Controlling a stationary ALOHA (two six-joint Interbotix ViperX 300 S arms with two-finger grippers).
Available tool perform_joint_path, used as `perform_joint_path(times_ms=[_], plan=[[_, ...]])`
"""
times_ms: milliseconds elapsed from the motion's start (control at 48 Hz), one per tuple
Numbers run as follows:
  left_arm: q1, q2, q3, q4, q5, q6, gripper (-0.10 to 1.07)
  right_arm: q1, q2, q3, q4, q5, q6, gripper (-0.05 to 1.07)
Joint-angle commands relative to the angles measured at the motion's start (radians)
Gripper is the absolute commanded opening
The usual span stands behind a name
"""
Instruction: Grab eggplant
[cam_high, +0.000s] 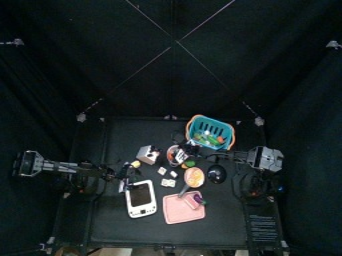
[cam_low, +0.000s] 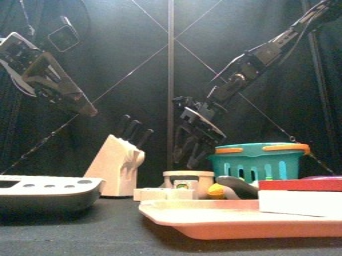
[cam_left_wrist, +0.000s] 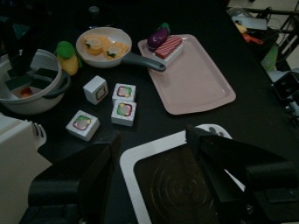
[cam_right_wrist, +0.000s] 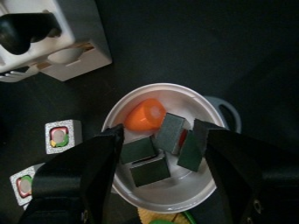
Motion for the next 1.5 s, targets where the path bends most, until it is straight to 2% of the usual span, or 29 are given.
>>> perform_joint_path(times_ms=[0, 167, 438, 625, 833, 1042, 1479], plan=[[0.005, 0.0, -0.014, -0.002, -0.005, 0.0, 0.94, 0.015, -0.06, -0.028, 0.003, 0.0, 0.002, 0.95], [0.008, 0.002, -0.012, -0.002, -0.005, 0.0, 0.94, 0.063, -0.117, -0.026, 0.032, 0.017, 0.002, 0.95], [0.008, 0.002, -0.005, -0.034, -0.005, 0.0, 0.94, 0.186, -0.195, 0.003, 0.13, 0.075, 0.003, 0.95], [0.008, 0.0, 0.0, -0.055, -0.005, 0.002, 0.94, 0.258, -0.235, 0.046, 0.235, 0.077, 0.003, 0.95], [0.008, 0.0, 0.002, -0.057, -0.005, 0.002, 0.94, 0.334, -0.264, 0.115, 0.296, 0.06, 0.005, 0.95], [0.008, 0.0, 0.008, -0.058, -0.006, 0.0, 0.94, 0.394, -0.288, 0.164, 0.374, 0.044, 0.006, 0.95], [0.006, 0.002, 0.014, -0.091, -0.006, 0.0, 0.94, 0.456, -0.353, 0.216, 0.629, 0.066, 0.037, 0.95]])
